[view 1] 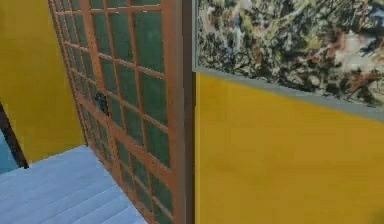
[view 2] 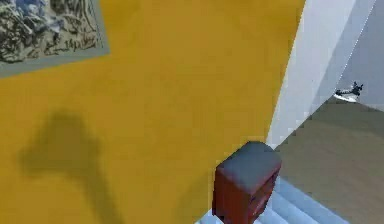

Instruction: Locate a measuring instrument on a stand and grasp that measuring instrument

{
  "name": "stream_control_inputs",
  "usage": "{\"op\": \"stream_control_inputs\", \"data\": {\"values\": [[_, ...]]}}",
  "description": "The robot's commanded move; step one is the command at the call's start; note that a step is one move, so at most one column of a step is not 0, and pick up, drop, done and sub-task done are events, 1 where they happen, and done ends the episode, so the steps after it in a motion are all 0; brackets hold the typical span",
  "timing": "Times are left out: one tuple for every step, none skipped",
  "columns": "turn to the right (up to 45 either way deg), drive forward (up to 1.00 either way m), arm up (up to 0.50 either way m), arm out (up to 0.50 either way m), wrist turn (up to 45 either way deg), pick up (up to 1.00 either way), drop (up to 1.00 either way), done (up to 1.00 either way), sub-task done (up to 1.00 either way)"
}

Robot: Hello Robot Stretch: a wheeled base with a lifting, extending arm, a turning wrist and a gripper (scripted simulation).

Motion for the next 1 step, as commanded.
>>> {"op": "stream_control_inputs", "data": {"values": [[-39.0,0.00,0.00,0.00,0.0,0.00,0.00,0.00,0.00]]}}
